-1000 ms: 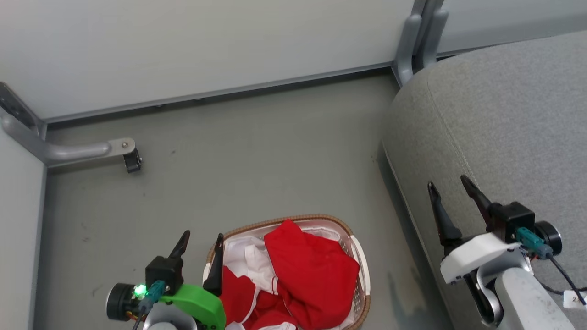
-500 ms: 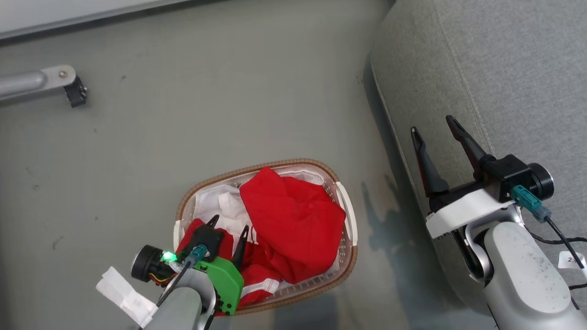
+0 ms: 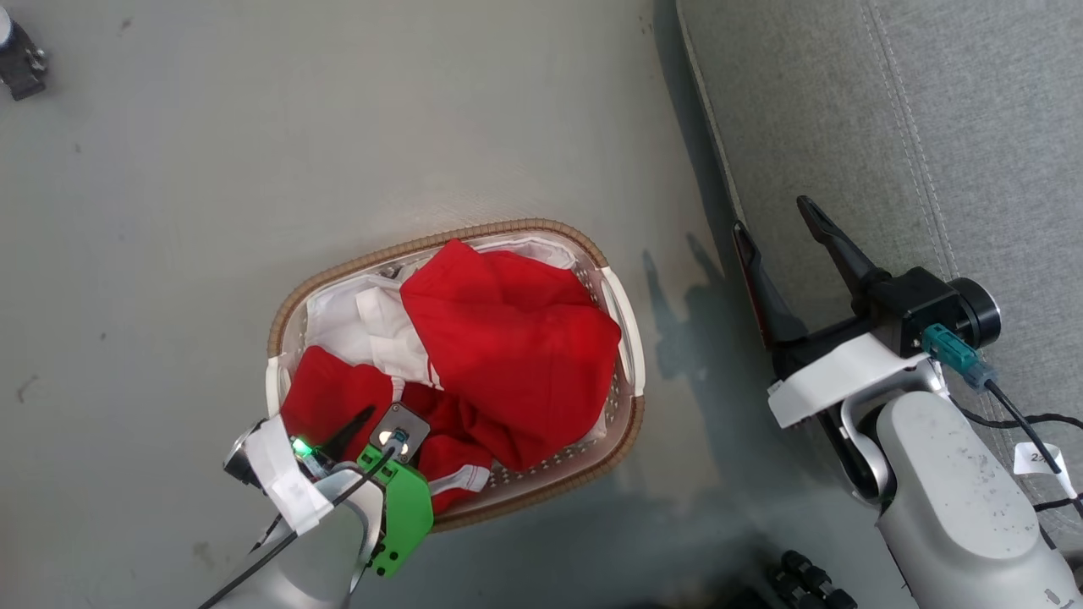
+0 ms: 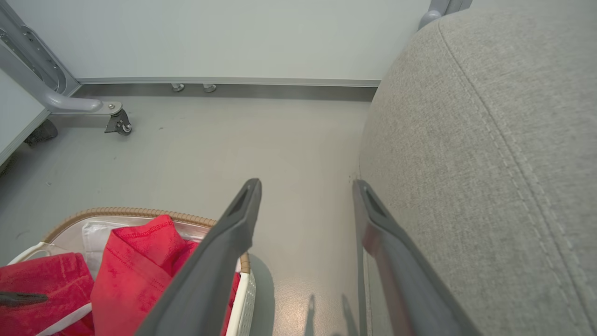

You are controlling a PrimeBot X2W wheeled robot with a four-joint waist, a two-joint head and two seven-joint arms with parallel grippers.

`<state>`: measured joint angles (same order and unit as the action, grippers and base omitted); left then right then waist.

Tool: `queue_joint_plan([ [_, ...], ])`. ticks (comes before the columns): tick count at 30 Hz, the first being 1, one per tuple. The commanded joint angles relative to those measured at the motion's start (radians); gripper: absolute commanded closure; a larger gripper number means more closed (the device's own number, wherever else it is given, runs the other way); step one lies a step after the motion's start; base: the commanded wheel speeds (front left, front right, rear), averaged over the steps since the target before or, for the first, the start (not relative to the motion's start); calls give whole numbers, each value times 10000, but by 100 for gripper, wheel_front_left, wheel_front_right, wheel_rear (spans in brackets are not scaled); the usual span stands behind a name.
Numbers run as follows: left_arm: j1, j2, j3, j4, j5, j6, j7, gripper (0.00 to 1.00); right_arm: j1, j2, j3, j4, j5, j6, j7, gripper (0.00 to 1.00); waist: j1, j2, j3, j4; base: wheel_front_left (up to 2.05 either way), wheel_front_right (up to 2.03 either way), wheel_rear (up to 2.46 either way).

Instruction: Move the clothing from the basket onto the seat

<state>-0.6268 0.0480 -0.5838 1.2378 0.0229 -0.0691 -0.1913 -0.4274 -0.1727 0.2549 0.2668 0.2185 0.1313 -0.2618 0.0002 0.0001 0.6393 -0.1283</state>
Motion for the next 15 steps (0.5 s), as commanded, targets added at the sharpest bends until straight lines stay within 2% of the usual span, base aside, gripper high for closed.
queue_joint_plan([
  [1, -258, 52, -191, 111, 196, 129, 307, 0, -174, -27, 8, 14, 7, -10, -45, 0, -2, -1, 407, -126, 0, 0, 0],
  [8, -806, 55, -986, 382, 634, 777, 1885, 0, -295, -25, 158, -36, 33, -10, -45, 0, -2, -1, 803, -204, 0, 0, 0],
  [12, -1016, 56, -1398, 463, 891, 874, 2695, 0, -351, 46, 126, -90, 75, -10, -45, 0, -2, -1, 967, -213, 0, 0, 0],
  [15, -1110, 56, -1506, 492, 830, 756, 3275, 0, -387, 71, 211, -114, 32, -10, -45, 0, -2, -1, 989, -255, 0, 0, 0],
])
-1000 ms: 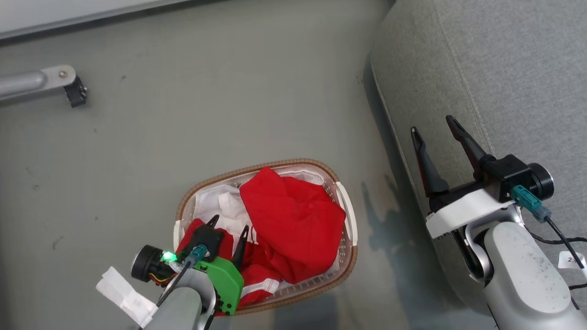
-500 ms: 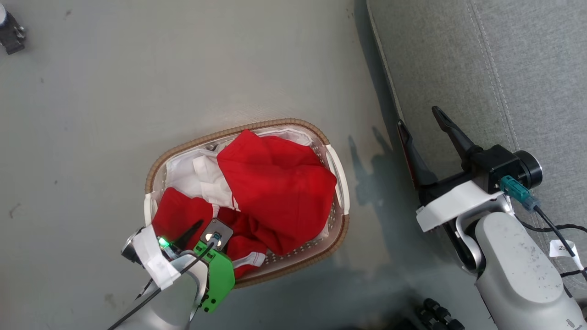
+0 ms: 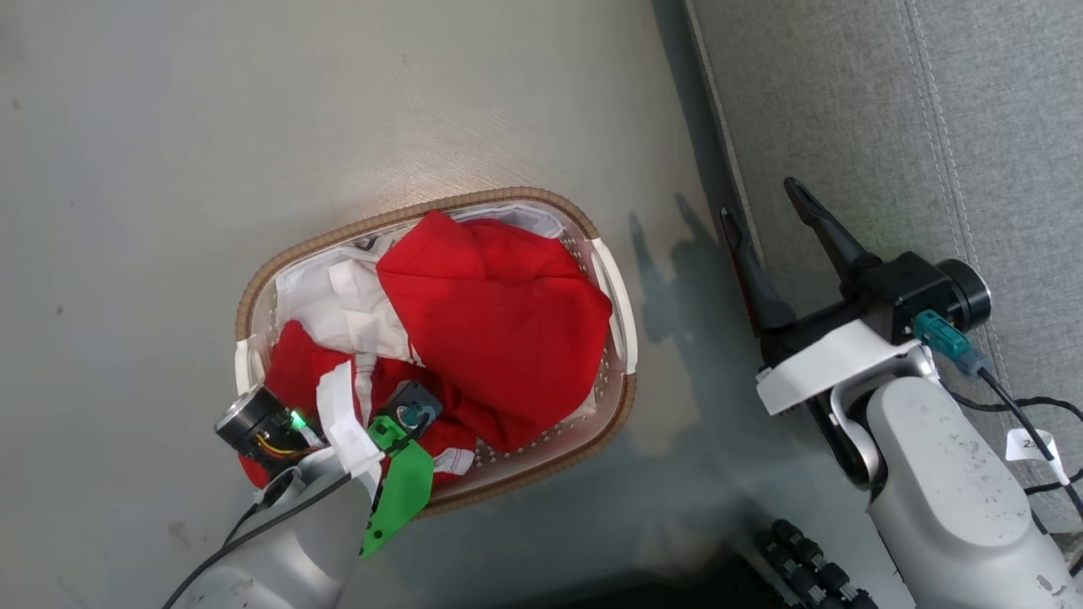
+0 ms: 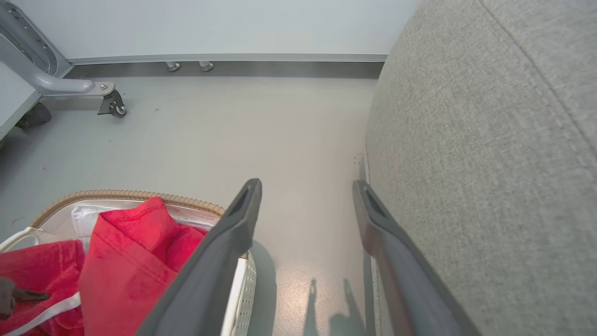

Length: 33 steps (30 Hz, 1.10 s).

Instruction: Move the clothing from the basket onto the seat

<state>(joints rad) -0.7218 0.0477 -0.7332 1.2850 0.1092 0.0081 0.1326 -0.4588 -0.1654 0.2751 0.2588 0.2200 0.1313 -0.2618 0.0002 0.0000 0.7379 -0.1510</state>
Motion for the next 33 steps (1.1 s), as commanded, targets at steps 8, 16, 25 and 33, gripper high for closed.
queue_joint_plan([
  [8, -15, 56, 293, -168, -766, 31, -504, 100, -107, 23, -111, -83, 43, -10, -45, 0, -2, 0, -308, 11, 0, 0, 0],
  [16, 469, 56, 714, -736, -2188, -290, -2412, 100, 163, 145, 12, 164, 117, -10, -45, 0, -2, 0, -1588, 192, 0, 0, 0],
  [25, 1166, 48, 571, -1608, -4048, -710, -3784, 100, 939, 123, -129, 524, 163, -12, -45, 0, -2, 0, -3526, 709, 0, 0, 0],
  [33, 1832, 42, 128, -3434, -5570, -506, -3985, 100, 2061, 100, -117, 830, 93, -12, -45, 0, -2, 0, -5339, 1152, 0, 0, 0],
])
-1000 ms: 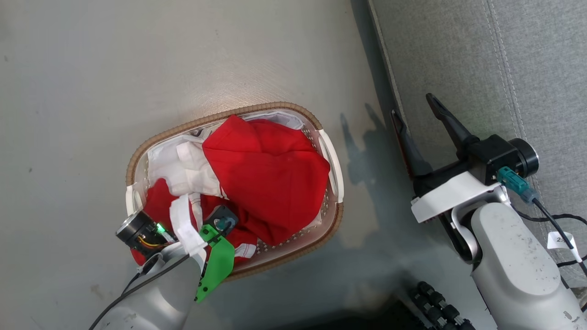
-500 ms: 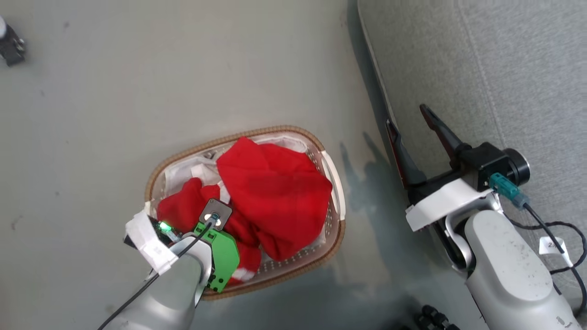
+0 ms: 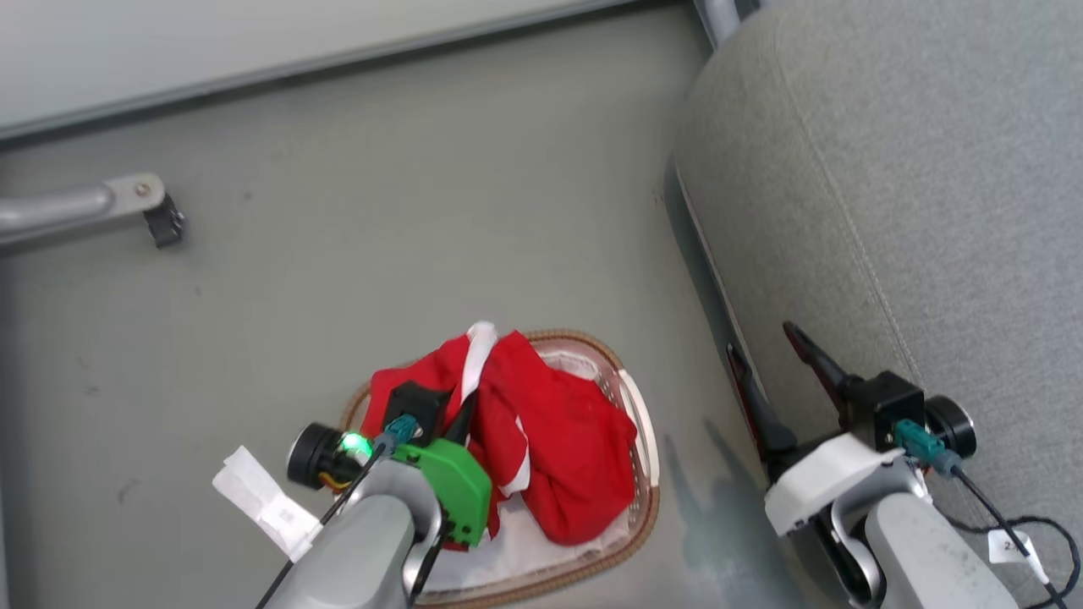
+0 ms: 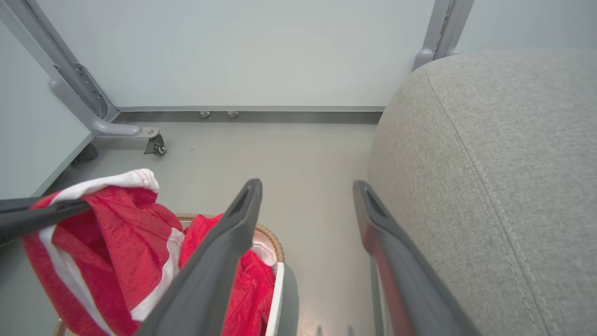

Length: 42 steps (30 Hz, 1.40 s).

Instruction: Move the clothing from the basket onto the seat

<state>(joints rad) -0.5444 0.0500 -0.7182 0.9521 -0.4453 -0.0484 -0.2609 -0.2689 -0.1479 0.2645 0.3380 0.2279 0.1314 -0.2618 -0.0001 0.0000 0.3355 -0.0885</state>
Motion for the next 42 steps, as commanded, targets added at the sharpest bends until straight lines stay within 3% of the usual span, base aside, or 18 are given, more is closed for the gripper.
queue_joint_plan([
  [1, 160, 16, -13, -504, -126, 157, -51, 100, 314, -77, 27, 79, 45, -13, -45, 0, 1, 0, -1517, 563, 0, 0, 0],
  [5, 463, 27, 92, -1866, -200, 418, -46, 100, 834, -30, 220, 183, 91, -13, -45, 0, 1, 0, -2244, 671, 0, 0, 0],
  [18, 1268, 25, 487, -5505, -386, 471, -38, 100, 1589, -93, 1488, 206, 141, -13, -45, 0, 1, 0, -3475, 728, 0, 0, 0],
  [27, 1322, 27, -118, -5925, -655, 469, -38, 100, 416, -298, 2675, -1096, -754, -14, -34, 0, 1, 0, -3542, 893, 0, 0, 0],
  [31, 1247, 25, -572, -5964, -845, 476, -39, 100, -135, -49, 3054, -550, -944, -14, -34, 0, 1, 0, -3529, 1117, 0, 0, 0],
  [36, 1109, 23, -1269, -6037, -1249, 484, -40, 100, -795, 485, 3566, 1055, -657, -14, -33, 0, 1, 0, -3553, 1543, 0, 0, 0],
  [37, 1087, 22, -1409, -6059, -1341, 470, -40, 100, -918, 556, 3700, 1372, -557, -14, -33, 5, 1, 0, -3560, 1637, 0, 0, 0],
  [38, 1082, 23, -1531, -6041, -1426, 477, -39, 100, -1065, 661, 3811, 1618, -309, -14, -34, 100, 1, 0, -3571, 1717, 0, 0, 0],
  [42, 1093, 23, -1800, -5918, -1655, 583, -39, 100, -1305, 845, 3986, 1939, 484, -14, -34, 100, 1, 0, -3575, 1908, 0, 0, 0],
])
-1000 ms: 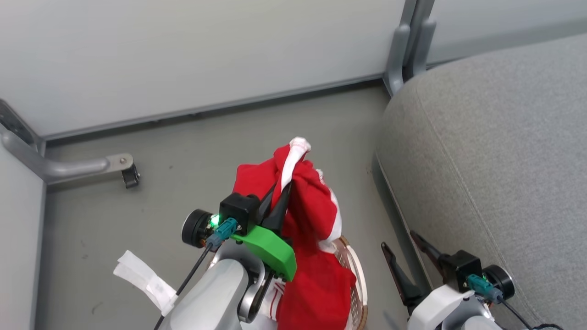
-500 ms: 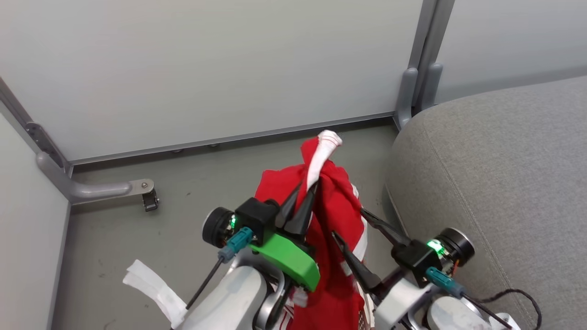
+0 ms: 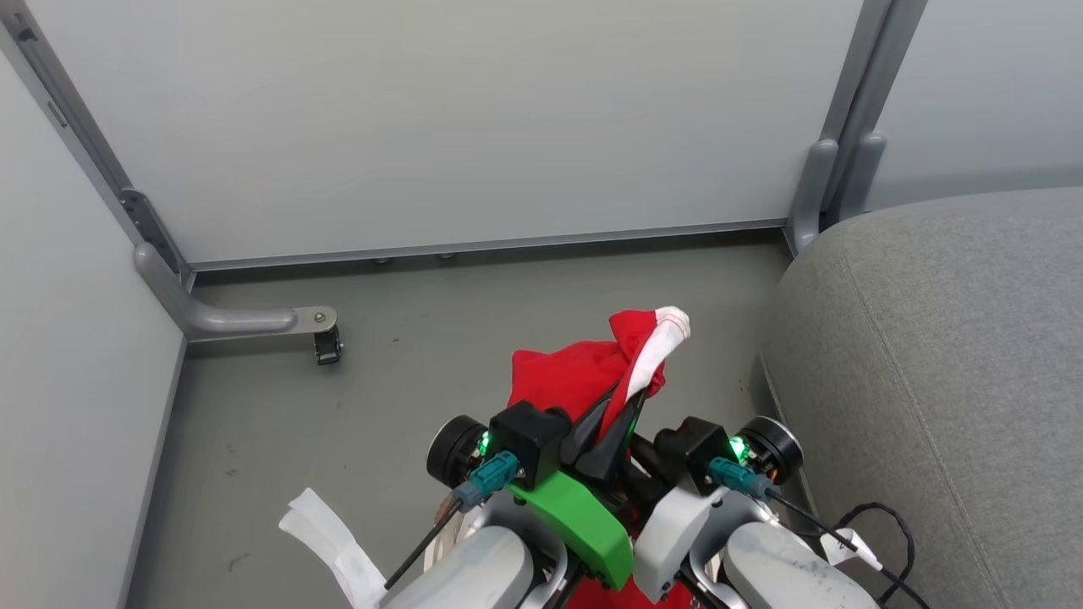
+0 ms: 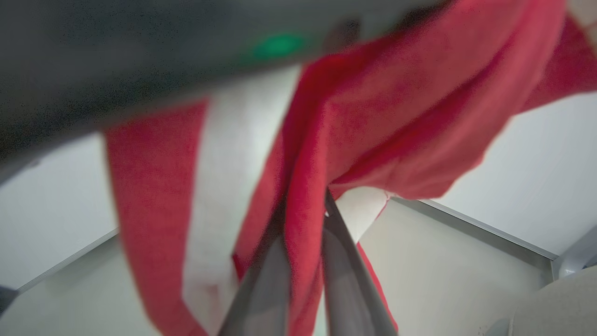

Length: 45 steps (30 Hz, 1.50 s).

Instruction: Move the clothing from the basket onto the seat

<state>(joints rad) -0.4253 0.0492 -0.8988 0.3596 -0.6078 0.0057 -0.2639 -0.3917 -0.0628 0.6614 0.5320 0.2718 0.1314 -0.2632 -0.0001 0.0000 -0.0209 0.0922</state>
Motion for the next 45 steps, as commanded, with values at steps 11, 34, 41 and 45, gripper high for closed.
queue_joint_plan([
  [11, 121, 33, 661, 382, 741, 354, -8, 0, 672, -162, -941, -795, 934, -14, -22, 100, 1, 0, 318, -1680, 0, 0, 0],
  [34, -74, 56, 1465, 910, 1932, -487, -7, 0, -105, -1171, -3562, -2117, 1394, -12, -21, 100, 1, 0, 1878, -6240, 0, 0, 0],
  [41, -503, 53, 1526, 1249, 2536, -696, -9, 0, -3337, -2538, -4132, -1523, 1055, -14, -21, 100, 1, 0, 3174, -5503, 0, 0, 0],
  [45, -940, 53, 1579, 1400, 2866, -834, -9, 0, -5011, -3252, -4523, -785, 810, -14, -21, 100, 1, 0, 4016, -4974, 0, 0, 0],
])
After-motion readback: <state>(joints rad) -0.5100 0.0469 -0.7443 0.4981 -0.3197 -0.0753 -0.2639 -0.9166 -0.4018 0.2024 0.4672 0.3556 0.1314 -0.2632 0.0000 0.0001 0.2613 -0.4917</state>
